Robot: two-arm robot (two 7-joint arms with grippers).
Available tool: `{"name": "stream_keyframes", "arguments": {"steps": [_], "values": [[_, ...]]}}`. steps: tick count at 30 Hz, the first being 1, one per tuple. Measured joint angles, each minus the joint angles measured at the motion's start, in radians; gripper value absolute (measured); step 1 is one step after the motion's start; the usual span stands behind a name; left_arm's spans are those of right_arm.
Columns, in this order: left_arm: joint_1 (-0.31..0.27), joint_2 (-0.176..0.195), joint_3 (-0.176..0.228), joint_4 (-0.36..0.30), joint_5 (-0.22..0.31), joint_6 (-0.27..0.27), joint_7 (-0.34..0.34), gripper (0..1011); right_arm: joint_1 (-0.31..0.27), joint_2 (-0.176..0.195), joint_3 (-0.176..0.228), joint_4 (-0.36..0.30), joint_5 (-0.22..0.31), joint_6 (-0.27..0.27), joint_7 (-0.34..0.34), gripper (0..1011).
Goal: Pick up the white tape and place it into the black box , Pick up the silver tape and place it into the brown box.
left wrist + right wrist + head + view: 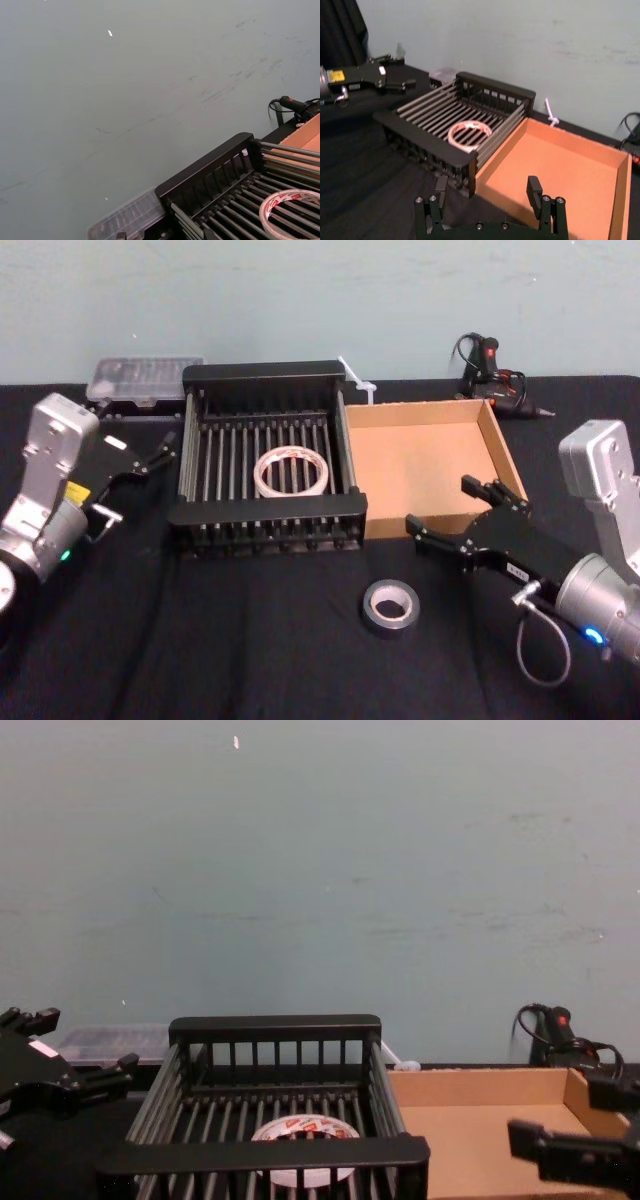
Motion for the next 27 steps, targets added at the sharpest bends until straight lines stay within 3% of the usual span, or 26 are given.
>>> {"name": "stream_keyframes", "arguments": {"steps": [10, 17, 27], "values": [[0.000, 0.000, 0.000, 0.000, 0.000, 0.000, 0.000, 1001, -0.033, 0.034, -0.003, -0.040, -0.003, 0.103, -0.013, 1000], [0.000, 0.000, 0.000, 0.000, 0.000, 0.000, 0.000, 1001, -0.025, 0.034, -0.016, -0.040, -0.005, 0.169, -0.017, 1000], [0.000, 0.000, 0.000, 0.000, 0.000, 0.000, 0.000, 1001, -0.004, 0.029, -0.041, -0.016, -0.018, 0.222, -0.015, 1000]]}}
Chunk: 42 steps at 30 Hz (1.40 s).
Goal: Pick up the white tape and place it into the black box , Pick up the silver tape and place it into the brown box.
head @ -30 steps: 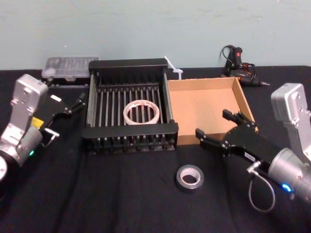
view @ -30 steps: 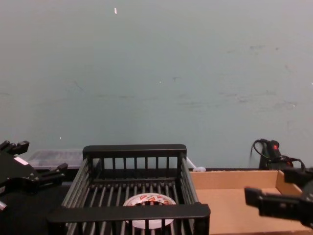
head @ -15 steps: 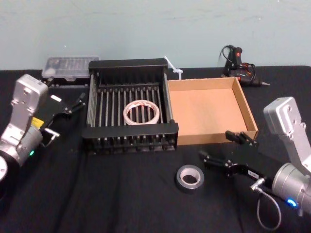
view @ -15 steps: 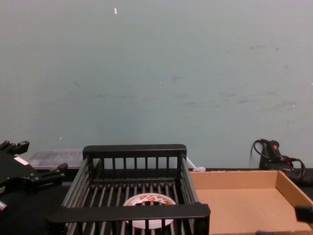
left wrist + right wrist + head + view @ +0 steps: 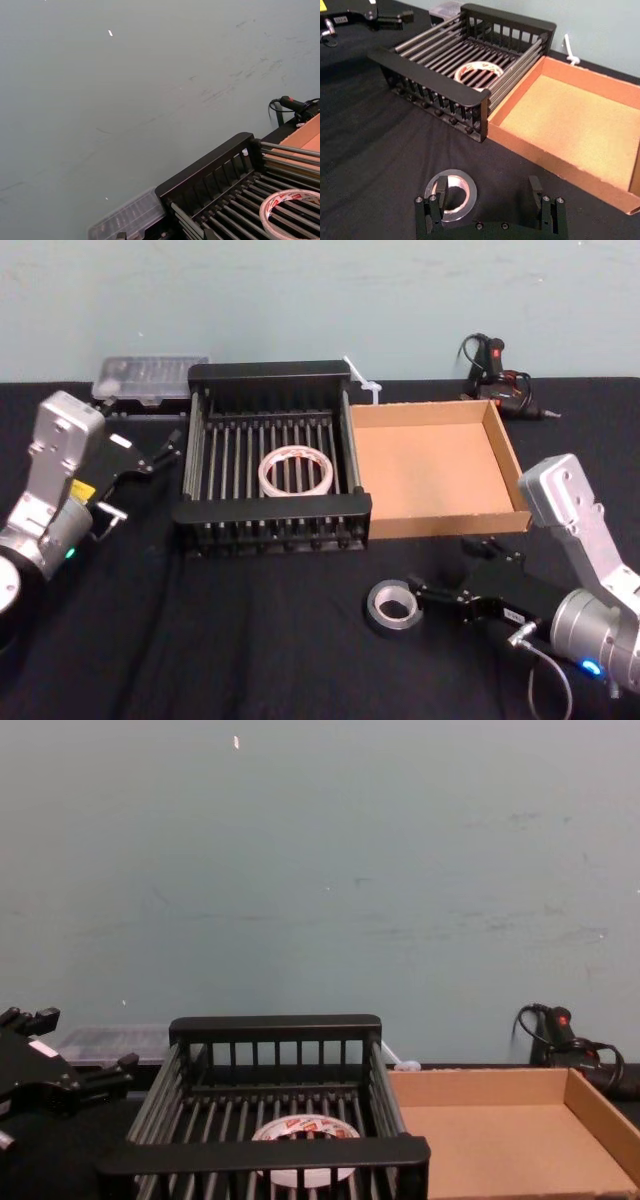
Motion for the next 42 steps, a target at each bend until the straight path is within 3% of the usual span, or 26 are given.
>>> {"name": "stream_keyframes", "arguments": {"steps": [23, 42], "values": [[0.000, 0.000, 0.000, 0.000, 0.000, 0.000, 0.000, 1001, 0.079, -0.053, -0.057, 0.122, -0.058, 0.014, 0.019, 1002], [0.000, 0.000, 0.000, 0.000, 0.000, 0.000, 0.000, 1001, 0.087, -0.073, -0.057, 0.164, -0.078, 0.020, 0.034, 1000]]}}
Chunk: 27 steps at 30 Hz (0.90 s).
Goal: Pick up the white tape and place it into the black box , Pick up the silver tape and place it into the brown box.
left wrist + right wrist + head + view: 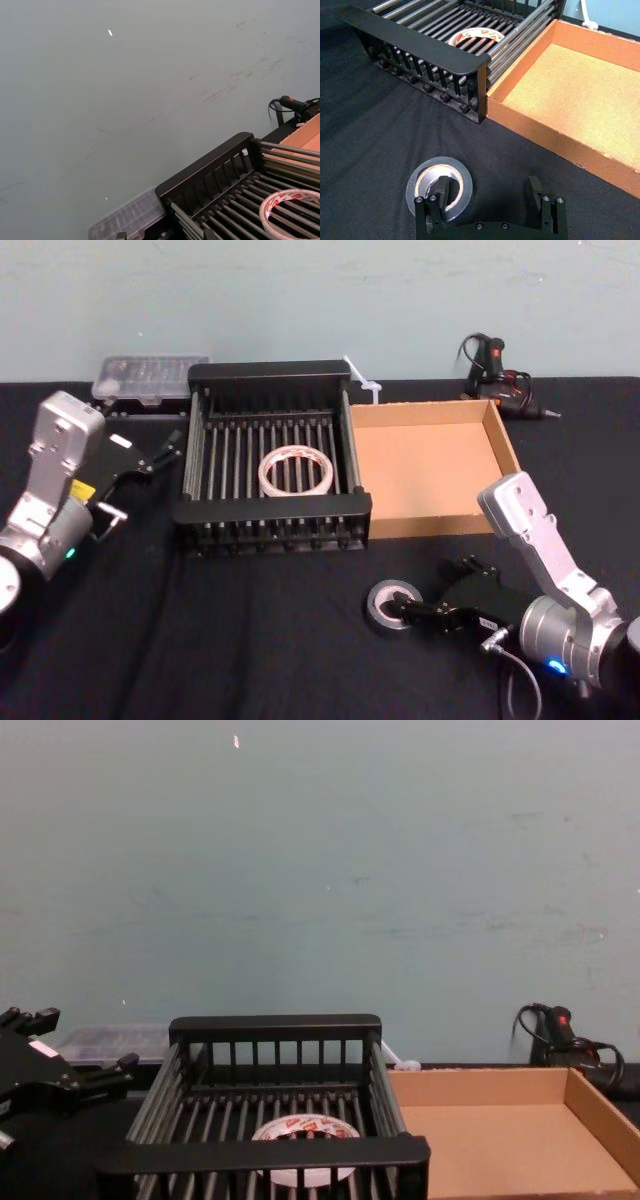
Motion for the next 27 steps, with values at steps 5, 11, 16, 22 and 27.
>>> {"name": "stream_keyframes", "arguments": {"steps": [5, 11, 16, 22, 27], "values": [[0.000, 0.000, 0.000, 0.000, 0.000, 0.000, 0.000, 1001, 0.005, -0.005, -0.002, 0.008, -0.004, -0.001, 0.004, 1000], [0.000, 0.000, 0.000, 0.000, 0.000, 0.000, 0.000, 1001, 0.005, -0.005, -0.002, 0.008, -0.005, -0.002, 0.005, 1000], [0.000, 0.000, 0.000, 0.000, 0.000, 0.000, 0.000, 1001, 0.005, -0.004, -0.001, 0.007, -0.005, -0.003, 0.005, 1000], [0.000, 0.000, 0.000, 0.000, 0.000, 0.000, 0.000, 1001, 0.004, -0.004, -0.001, 0.006, -0.005, -0.003, 0.004, 945], [0.000, 0.000, 0.000, 0.000, 0.000, 0.000, 0.000, 1001, 0.004, -0.004, -0.001, 0.006, -0.004, -0.003, 0.004, 826]]}}
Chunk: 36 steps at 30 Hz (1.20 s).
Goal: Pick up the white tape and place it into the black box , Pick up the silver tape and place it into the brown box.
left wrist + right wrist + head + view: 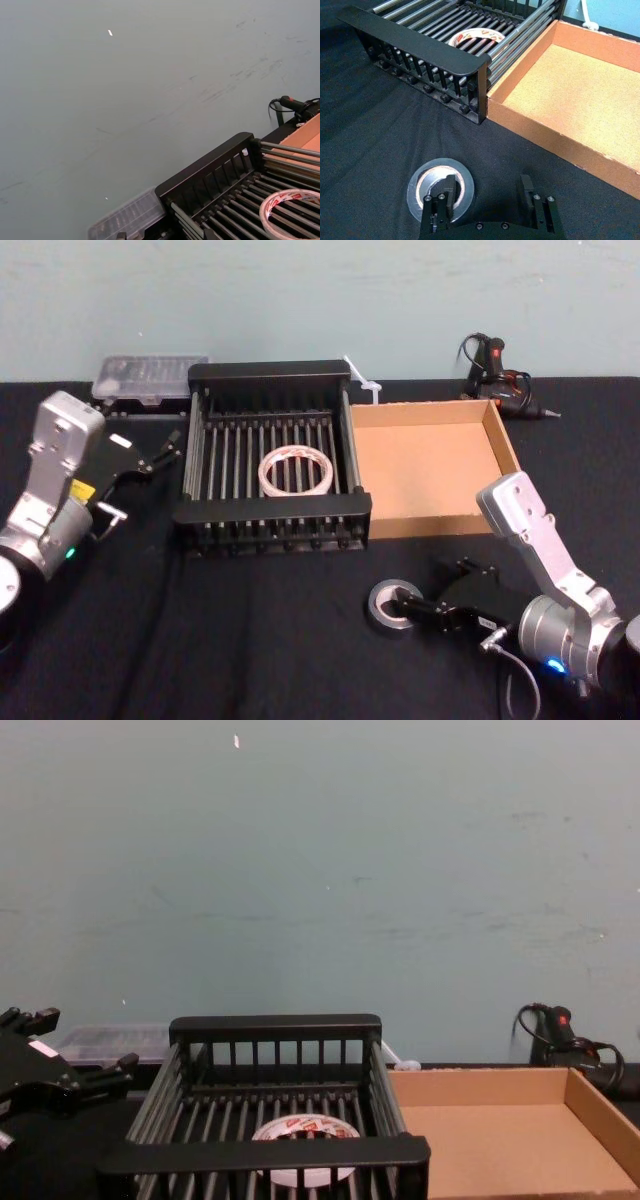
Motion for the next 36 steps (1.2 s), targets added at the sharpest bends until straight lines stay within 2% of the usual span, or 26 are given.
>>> {"name": "stream_keyframes", "arguments": {"steps": [5, 8, 10, 11, 17, 18, 19, 21, 33, 34, 36], "values": [[0.000, 0.000, 0.000, 0.000, 0.000, 0.000, 0.000, 1001, 0.000, 0.000, 0.000, -0.001, 0.000, 0.000, 0.000, 705], [0.000, 0.000, 0.000, 0.000, 0.000, 0.000, 0.000, 1001, 0.000, 0.000, 0.000, -0.001, 0.000, 0.000, -0.001, 575], [0.000, 0.000, 0.000, 0.000, 0.000, 0.000, 0.000, 1001, 0.000, 0.000, 0.000, -0.001, 0.000, 0.000, -0.001, 534], [0.000, 0.000, 0.000, 0.000, 0.000, 0.000, 0.000, 1001, 0.000, 0.000, 0.000, -0.001, 0.000, 0.000, -0.001, 474], [0.000, 0.000, 0.000, 0.000, 0.000, 0.000, 0.000, 1001, 0.000, 0.000, 0.000, -0.001, 0.000, 0.000, -0.001, 300], [0.000, 0.000, 0.000, 0.000, 0.000, 0.000, 0.000, 1001, 0.000, 0.000, 0.000, -0.001, 0.000, 0.000, -0.001, 300], [0.000, 0.000, 0.000, 0.000, 0.000, 0.000, 0.000, 1001, 0.000, 0.000, 0.000, -0.001, 0.000, 0.000, -0.001, 231], [0.000, 0.000, 0.000, 0.000, 0.000, 0.000, 0.000, 1001, 0.000, 0.000, 0.000, -0.001, 0.000, 0.000, -0.001, 169], [0.000, 0.000, 0.000, 0.000, 0.000, 0.000, 0.000, 1001, -0.002, 0.000, 0.001, -0.001, 0.002, -0.002, 0.001, 148], [0.000, 0.000, 0.000, 0.000, 0.000, 0.000, 0.000, 1001, -0.014, 0.002, 0.007, -0.008, 0.009, -0.046, 0.014, 148], [0.000, 0.000, 0.000, 0.000, 0.000, 0.000, 0.000, 1002, -0.017, 0.003, 0.009, -0.010, 0.012, -0.061, 0.017, 148]]}}
